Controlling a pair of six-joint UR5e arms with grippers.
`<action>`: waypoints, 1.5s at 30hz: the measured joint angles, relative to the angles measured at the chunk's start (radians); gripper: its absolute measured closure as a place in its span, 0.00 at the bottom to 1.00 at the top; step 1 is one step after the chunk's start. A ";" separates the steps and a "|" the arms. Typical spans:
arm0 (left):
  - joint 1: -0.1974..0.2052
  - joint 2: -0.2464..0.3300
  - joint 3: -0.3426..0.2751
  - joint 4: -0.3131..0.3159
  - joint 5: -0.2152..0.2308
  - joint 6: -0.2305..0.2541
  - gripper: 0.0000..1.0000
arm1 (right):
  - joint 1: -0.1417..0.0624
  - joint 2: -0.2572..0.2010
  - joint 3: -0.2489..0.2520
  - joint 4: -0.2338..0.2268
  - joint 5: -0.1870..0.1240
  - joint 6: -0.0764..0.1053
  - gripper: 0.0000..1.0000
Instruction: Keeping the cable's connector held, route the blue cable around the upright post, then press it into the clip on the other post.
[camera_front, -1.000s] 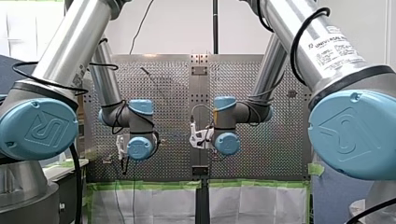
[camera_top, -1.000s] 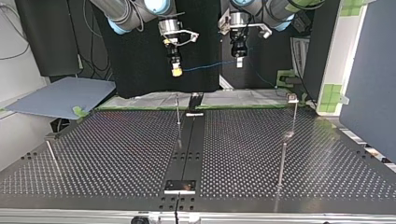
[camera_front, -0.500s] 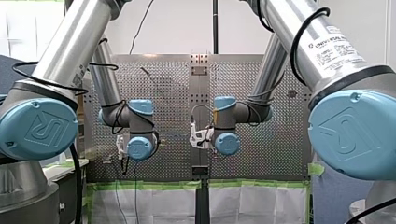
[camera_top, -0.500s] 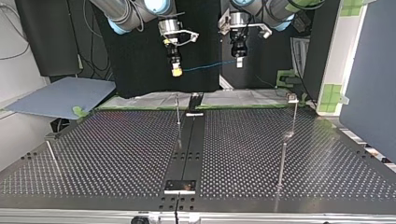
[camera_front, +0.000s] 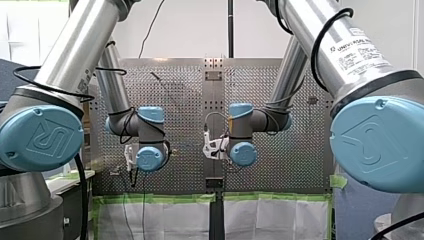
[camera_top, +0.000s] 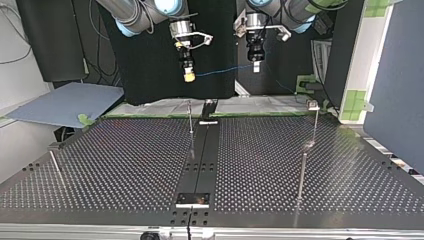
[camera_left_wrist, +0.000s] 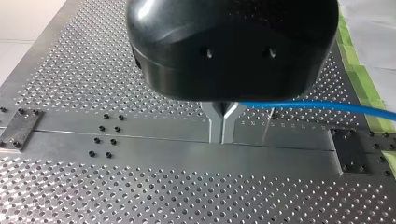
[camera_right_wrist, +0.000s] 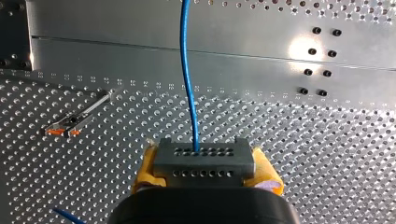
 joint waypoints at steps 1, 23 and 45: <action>0.000 0.000 0.000 0.000 0.000 0.000 1.00 | 0.000 0.000 0.000 0.000 0.000 0.000 1.00; 0.001 0.013 0.000 0.000 0.000 0.001 1.00 | 0.000 0.001 0.000 0.000 0.000 0.000 1.00; 0.009 0.040 -0.001 -0.026 -0.005 0.023 1.00 | 0.016 0.030 -0.030 0.030 0.030 -0.029 1.00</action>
